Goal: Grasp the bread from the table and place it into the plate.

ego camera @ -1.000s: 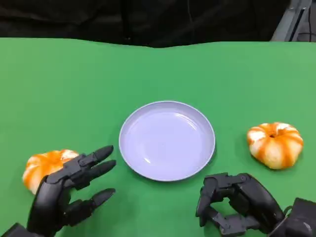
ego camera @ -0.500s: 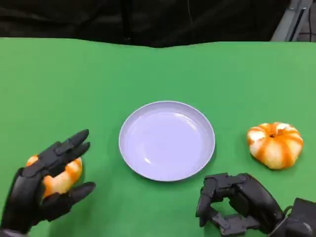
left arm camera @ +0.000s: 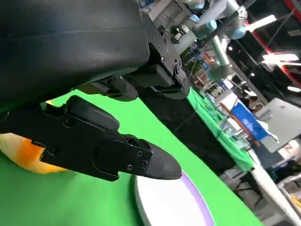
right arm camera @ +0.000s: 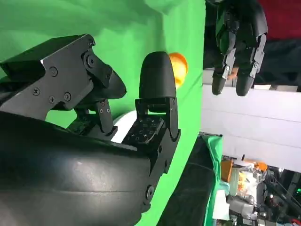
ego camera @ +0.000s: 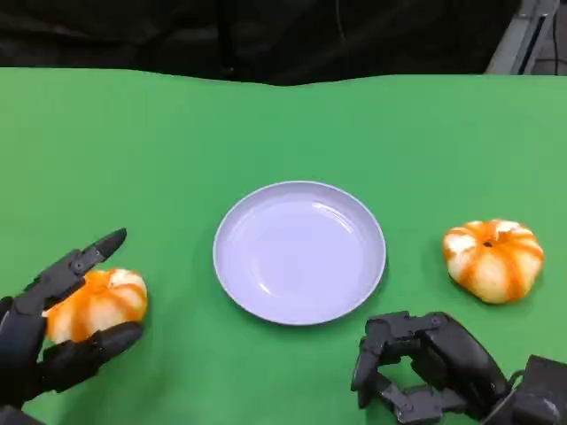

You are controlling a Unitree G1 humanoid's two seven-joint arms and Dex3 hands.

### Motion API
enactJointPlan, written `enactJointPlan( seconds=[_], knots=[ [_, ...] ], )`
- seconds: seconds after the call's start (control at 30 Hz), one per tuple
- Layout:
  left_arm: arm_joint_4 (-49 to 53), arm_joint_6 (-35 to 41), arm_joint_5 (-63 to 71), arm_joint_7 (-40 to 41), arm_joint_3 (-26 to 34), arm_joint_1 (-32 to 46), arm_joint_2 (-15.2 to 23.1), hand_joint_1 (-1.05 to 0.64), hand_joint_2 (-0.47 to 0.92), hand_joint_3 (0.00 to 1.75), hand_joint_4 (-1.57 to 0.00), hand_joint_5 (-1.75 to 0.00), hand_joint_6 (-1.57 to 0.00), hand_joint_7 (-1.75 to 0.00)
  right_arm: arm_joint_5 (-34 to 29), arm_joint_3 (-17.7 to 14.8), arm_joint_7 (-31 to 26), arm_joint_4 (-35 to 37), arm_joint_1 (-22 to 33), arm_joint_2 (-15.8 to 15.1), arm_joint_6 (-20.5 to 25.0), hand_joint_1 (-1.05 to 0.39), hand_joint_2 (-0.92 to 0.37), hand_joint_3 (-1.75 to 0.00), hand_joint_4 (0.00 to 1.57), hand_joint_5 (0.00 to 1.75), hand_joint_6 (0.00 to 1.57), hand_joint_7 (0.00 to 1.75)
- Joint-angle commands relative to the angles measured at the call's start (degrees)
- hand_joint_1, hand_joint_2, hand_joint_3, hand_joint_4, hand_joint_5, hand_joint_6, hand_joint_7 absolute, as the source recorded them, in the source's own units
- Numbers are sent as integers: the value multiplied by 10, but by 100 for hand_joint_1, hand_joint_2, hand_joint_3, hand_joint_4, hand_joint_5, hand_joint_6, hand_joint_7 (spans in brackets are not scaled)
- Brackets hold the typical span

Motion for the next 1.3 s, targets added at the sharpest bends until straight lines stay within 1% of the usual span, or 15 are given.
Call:
enactJointPlan(
  seconds=[0.03, 0.2, 0.33, 0.5, 0.77, 1.17, 1.3],
  knots=[
    [-36, 60, 64, 49, 1, 17, 32, -83, 92, 12, -51, -1, -62, -2, 6, -6, 3, -4, -1, -5, 1, 11, -59, -107, 94, 134, 92, 108],
    [-69, 131, 116, 76, -14, 27, 50, -91, 92, 10, -51, -1, -62, -1, 1, -6, -1, -3, -1, -6, -4, 10, -59, -106, 94, 133, 93, 108],
    [-91, 187, 174, 103, -37, 32, 70, -96, 92, 12, -51, -1, -58, 0, 2, -6, 0, -6, -1, -6, 1, 9, -58, -107, 94, 134, 93, 108],
    [-97, 226, 206, 128, -63, 32, 90, -101, 92, 16, -52, -1, -56, 0, 5, -7, 2, -3, -2, -5, -1, 10, -58, -107, 94, 134, 93, 108],
    [-81, 262, 212, 136, -100, 22, 114, -102, 92, 17, -51, 0, -56, 0, 2, -7, 1, -2, -2, -6, -5, 10, -57, -109, 95, 134, 93, 108],
    [-74, 279, 203, 143, -122, 16, 127, -101, 92, 16, -50, 0, -56, 0, 4, -6, 2, -3, -2, -6, -3, 10, -56, -110, 95, 134, 93, 108],
    [-28, 292, 214, 140, -146, -19, 131, -99, 92, 14, -50, 0, -56, 0, 3, -6, 2, -3, -1, -5, -2, 10, -57, -110, 95, 134, 93, 108]
  ],
)
